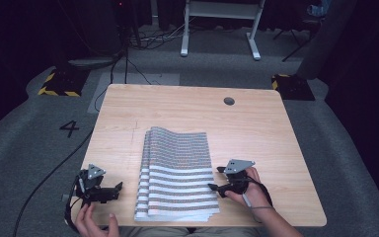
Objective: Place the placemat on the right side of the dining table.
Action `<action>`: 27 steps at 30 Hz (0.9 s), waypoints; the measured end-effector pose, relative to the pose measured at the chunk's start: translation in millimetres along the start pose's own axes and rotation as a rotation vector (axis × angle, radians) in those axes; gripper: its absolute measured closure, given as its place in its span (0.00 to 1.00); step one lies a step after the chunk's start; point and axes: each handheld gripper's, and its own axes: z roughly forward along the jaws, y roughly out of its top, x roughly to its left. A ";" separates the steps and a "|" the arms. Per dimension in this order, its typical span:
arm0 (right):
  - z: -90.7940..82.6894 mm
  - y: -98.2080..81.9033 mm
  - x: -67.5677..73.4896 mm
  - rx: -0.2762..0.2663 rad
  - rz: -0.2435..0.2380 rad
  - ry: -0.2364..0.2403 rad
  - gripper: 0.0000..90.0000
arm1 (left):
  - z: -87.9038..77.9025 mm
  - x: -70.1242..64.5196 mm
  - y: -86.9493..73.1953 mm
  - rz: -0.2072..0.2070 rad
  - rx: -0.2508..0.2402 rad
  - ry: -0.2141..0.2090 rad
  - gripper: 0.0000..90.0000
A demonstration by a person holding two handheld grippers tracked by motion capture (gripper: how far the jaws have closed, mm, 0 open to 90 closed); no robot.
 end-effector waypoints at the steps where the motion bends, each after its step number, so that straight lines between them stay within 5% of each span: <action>1: 0.0 0.0 0.1 0.000 0.001 0.000 0.29 | 0.0 0.0 0.0 0.000 0.000 0.000 0.00; 15: -0.1 -0.1 3.7 -0.007 0.016 -0.030 0.30 | 1.3 0.0 1.4 -0.024 -0.002 0.017 0.00; 18: -1.5 3.8 7.3 0.031 0.037 -0.041 0.33 | 1.4 0.0 1.4 -0.026 -0.003 0.017 0.00; 20: -3.8 9.3 9.0 0.060 0.036 -0.010 0.48 | 1.4 0.1 1.6 -0.026 -0.003 0.016 0.00; 27: -9.3 35.1 16.9 0.043 0.015 0.035 0.49 | -2.1 1.0 -1.0 -0.026 -0.023 0.022 0.05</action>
